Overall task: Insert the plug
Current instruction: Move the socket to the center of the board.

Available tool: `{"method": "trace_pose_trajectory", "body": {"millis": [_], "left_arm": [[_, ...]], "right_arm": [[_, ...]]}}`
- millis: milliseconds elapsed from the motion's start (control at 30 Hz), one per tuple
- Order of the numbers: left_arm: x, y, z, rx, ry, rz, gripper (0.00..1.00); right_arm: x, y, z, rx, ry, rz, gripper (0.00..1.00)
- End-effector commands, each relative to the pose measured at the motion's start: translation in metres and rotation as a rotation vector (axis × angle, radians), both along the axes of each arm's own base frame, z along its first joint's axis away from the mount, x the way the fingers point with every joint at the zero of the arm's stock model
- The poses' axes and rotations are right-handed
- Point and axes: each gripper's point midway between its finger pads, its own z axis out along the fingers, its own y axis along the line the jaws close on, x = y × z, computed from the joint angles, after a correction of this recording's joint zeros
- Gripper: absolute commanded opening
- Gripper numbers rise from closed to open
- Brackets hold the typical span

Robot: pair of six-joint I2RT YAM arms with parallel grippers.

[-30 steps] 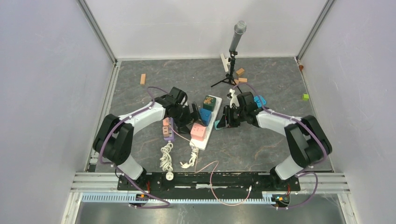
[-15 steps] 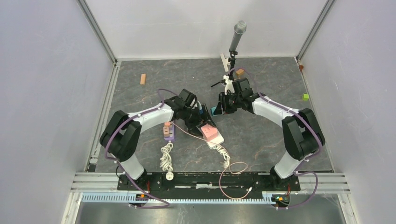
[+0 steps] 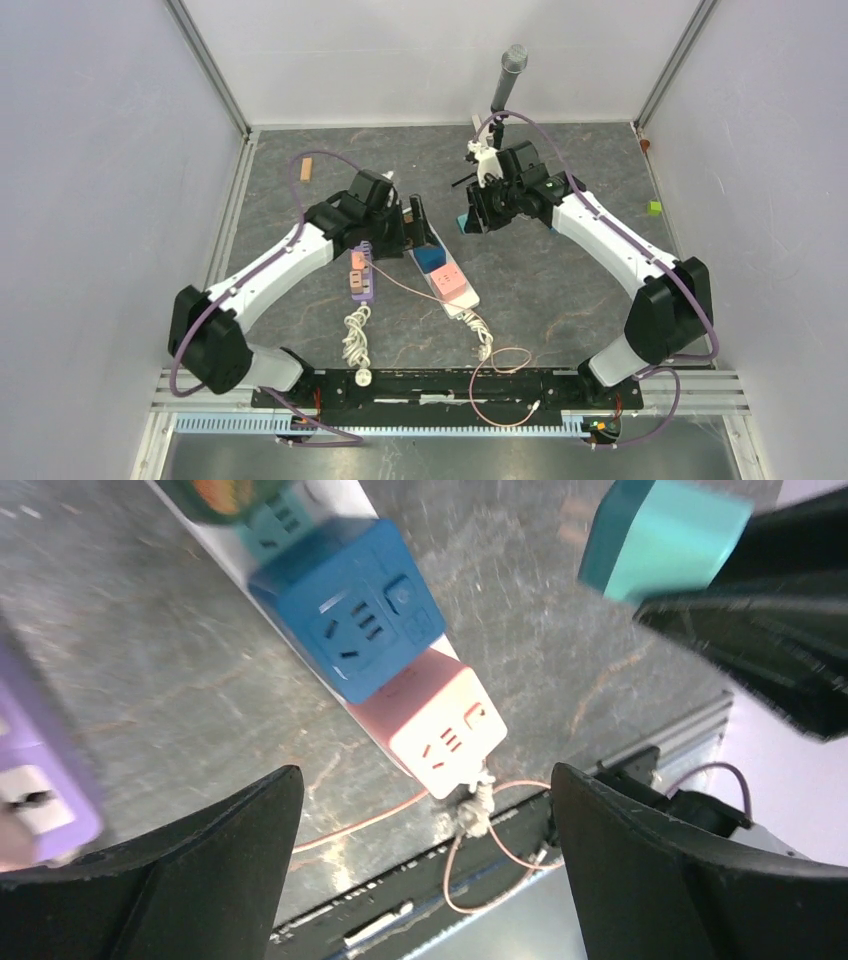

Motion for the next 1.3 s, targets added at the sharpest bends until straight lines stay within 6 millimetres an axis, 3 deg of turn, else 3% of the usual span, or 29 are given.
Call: {"method": "trace_pose_trajectory", "body": {"millis": [0,133,333,633,800,1033,1267], "left_arm": [[0.018,0.037,0.028,0.112,-0.206,0.034,1.0],[0.02,0.054,0.044,0.137,-0.29,0.079,1.0],[0.017,0.077,0.044,0.188,-0.318,0.155,1.0],[0.011,0.085,0.04,0.192,-0.313,0.18,1.0],[0.008,0.083,0.039,0.175,-0.298,0.177,1.0],[0.006,0.071,0.033,0.136,-0.254,0.157,1.0],[0.009,0.076,0.019,0.116,-0.172,0.177,0.96]], "right_arm": [[-0.027,0.014,0.019,-0.026,0.004,0.09,0.0],[-0.045,0.027,0.023,-0.034,0.016,0.138,0.0],[-0.065,0.037,0.018,-0.088,0.026,0.181,0.0],[-0.084,0.048,0.011,-0.112,0.038,0.205,0.0],[-0.08,0.046,0.015,-0.127,0.01,0.19,0.0],[-0.065,0.028,0.01,-0.183,-0.026,0.148,0.0],[-0.049,0.013,0.006,-0.092,0.009,0.086,0.0]]}}
